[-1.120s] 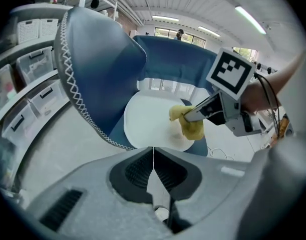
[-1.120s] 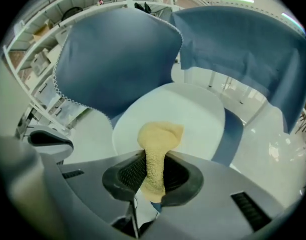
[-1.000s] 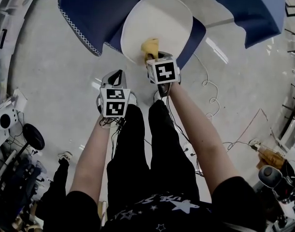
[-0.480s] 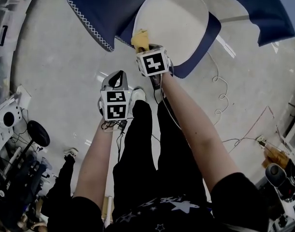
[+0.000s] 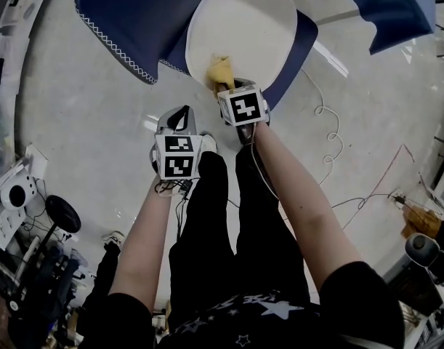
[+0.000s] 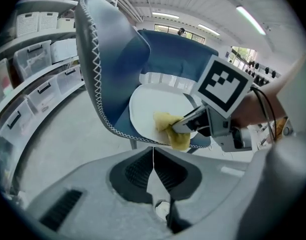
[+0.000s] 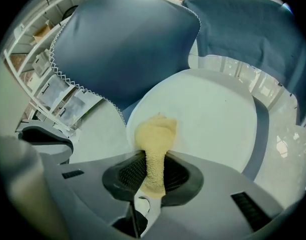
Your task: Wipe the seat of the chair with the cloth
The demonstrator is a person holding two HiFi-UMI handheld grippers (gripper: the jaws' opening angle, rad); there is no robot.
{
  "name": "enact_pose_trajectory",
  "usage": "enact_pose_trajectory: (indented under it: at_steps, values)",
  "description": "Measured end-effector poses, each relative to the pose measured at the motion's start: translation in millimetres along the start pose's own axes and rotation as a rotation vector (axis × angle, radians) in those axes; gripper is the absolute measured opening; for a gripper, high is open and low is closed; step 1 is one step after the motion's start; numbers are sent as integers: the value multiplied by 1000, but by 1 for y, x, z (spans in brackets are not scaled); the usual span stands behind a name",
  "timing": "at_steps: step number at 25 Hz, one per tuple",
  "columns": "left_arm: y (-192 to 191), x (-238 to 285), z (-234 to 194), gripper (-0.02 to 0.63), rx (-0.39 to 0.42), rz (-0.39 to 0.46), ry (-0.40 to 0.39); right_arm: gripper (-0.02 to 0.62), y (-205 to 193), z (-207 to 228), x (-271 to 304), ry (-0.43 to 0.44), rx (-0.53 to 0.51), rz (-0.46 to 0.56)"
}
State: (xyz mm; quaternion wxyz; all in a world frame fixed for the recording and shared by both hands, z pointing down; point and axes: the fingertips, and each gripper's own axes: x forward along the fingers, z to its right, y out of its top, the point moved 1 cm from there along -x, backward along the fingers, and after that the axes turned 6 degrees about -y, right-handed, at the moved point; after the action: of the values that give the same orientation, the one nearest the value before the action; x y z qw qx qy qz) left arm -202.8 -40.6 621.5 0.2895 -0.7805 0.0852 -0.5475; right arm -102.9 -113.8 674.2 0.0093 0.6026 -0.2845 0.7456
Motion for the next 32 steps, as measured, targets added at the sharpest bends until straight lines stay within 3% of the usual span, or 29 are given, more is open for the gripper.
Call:
enact_pose_trajectory:
  at_steps: [9,15,20,26,32]
  values:
    - [-7,20,40,21,111,-44,-105,72,-58,62,-30,-120,99,-62]
    - [-11,25,57,21,115,-33,-89,72,-86,98,-46,-160,139,-60]
    - [-15,10,71,21,101,-32,-46,71,-92,104,-68,-136,165,-34]
    - [5,-27,114,21,98,10,19,72,-88,116,-124,-90,93,21]
    - [37,-91,163,21,74,104,86,72,-78,113,-201,-9,7,80]
